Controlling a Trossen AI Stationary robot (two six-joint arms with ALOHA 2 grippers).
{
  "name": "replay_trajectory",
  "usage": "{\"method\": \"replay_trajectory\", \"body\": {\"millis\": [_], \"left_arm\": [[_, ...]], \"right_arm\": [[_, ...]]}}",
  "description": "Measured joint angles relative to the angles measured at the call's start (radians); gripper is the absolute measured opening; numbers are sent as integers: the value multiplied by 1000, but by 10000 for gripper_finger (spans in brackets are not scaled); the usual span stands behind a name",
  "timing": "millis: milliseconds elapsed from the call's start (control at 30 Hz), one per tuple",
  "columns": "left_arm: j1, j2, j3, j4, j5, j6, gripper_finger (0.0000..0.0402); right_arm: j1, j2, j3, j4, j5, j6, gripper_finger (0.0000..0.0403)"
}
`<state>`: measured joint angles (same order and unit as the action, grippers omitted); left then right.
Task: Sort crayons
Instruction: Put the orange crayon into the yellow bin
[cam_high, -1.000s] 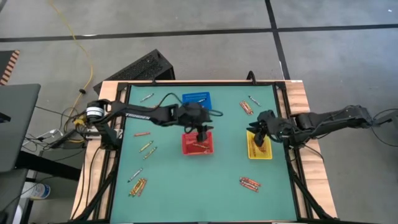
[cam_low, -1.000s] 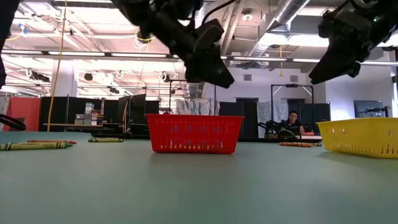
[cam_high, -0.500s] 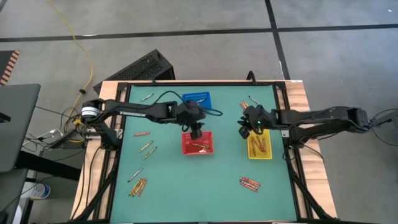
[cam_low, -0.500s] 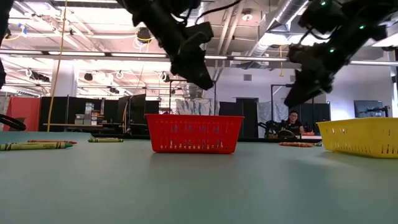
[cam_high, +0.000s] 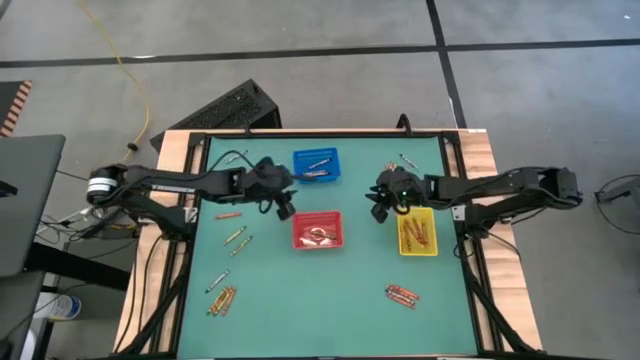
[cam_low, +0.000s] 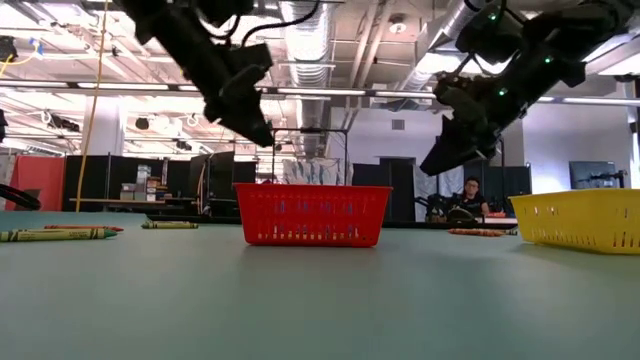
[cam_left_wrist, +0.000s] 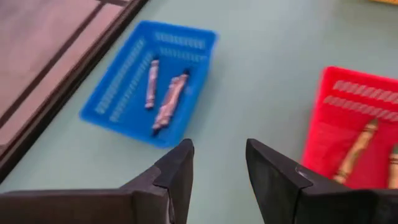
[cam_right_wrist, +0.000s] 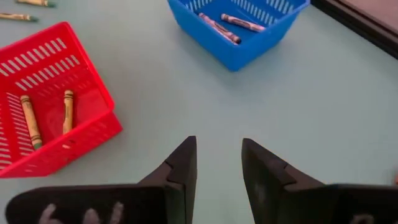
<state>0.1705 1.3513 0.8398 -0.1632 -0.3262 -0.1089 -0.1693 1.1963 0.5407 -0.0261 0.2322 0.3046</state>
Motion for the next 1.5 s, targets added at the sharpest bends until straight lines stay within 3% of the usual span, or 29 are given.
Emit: {"method": "replay_trajectory", "body": {"millis": [200,500,700,867,1500], "left_arm": [[130,-67,-124,33,-7,21,137],[474,-30,-176,44,219,89,137],[592,42,-175,13,289,118,137],[642,110,-175,-7,280,127,137],[648,103,-175,-104,276,126,137]], "right_arm": [[38,32,-2,54,-2,0,120],[78,62,1,85,0,34,120],[85,81,0,90,-1,58,120],[96,84,0,90,-1,64,120],[130,83,0,83,-2,63,120]]}}
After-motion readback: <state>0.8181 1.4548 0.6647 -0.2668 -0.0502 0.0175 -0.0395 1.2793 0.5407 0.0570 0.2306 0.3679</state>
